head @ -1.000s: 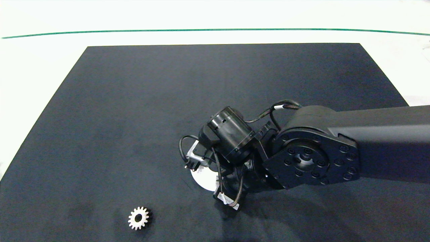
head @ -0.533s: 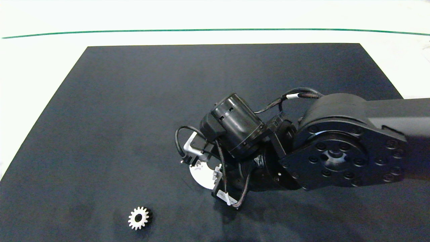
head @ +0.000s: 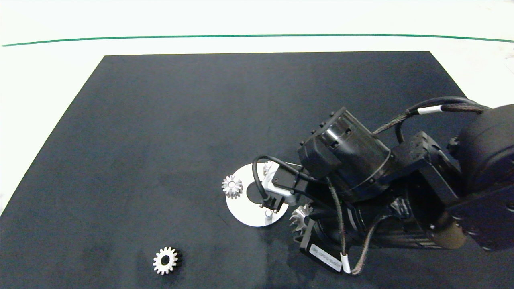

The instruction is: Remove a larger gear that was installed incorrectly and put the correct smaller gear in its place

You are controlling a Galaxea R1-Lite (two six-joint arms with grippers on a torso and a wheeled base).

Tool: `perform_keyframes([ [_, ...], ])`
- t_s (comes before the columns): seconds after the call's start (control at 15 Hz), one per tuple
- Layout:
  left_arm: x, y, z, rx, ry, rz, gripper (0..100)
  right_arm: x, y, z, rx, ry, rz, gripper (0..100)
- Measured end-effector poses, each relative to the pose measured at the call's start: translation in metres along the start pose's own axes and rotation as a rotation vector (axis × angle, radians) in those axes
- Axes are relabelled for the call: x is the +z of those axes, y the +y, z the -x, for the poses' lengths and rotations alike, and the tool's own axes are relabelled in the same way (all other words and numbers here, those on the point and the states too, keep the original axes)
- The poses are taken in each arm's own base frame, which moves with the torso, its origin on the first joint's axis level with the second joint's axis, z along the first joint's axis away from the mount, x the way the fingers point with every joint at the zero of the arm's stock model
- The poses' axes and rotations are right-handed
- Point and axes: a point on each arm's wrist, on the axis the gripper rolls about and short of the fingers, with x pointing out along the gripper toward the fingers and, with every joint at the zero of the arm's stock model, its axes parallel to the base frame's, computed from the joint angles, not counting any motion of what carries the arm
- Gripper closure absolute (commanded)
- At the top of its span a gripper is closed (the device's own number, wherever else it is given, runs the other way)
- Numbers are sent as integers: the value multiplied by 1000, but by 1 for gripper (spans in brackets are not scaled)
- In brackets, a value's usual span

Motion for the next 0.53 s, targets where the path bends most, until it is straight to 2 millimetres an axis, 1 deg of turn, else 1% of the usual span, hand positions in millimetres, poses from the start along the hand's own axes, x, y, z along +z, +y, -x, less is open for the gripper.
perform_keyframes([
  [0.13,1,0,1,2,-11,1,0,-13,-2,1,-12,-14,-23,54],
  [0.2,1,0,2,4,-21,2,0,-20,-1,-1,-14,-18,-29,54],
  [0.4,1,0,3,4,-27,2,0,-43,8,-19,-20,-32,-42,54],
  [0.53,0,0,3,4,-27,2,0,-57,15,-28,-11,0,-34,54],
])
